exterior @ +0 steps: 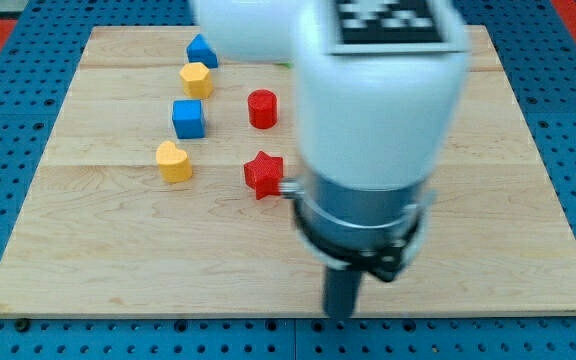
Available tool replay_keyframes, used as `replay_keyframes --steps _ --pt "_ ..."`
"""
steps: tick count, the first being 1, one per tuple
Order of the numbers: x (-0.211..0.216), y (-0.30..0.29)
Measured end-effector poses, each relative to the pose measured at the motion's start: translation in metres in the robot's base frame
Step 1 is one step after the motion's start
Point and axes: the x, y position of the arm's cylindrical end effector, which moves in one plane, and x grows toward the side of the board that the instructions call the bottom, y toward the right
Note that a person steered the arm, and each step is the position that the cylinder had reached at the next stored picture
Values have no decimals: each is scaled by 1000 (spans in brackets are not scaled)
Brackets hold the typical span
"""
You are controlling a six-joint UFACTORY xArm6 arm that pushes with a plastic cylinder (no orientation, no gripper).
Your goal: Push the red star close to the red circle
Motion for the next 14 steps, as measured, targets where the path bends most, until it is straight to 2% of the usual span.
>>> replay_keyframes --steps 1,2,5,6,7,8,9,10,11,13,14 --pt "-46 31" --pt "-61 47" --pt "-61 61" --pt "-86 74" --pt "-147 111" --pt "-155 95" --pt "-113 71" --pt "-92 -2" --pt "-93 -70" --pt "-140 -89" --pt "-144 -112"
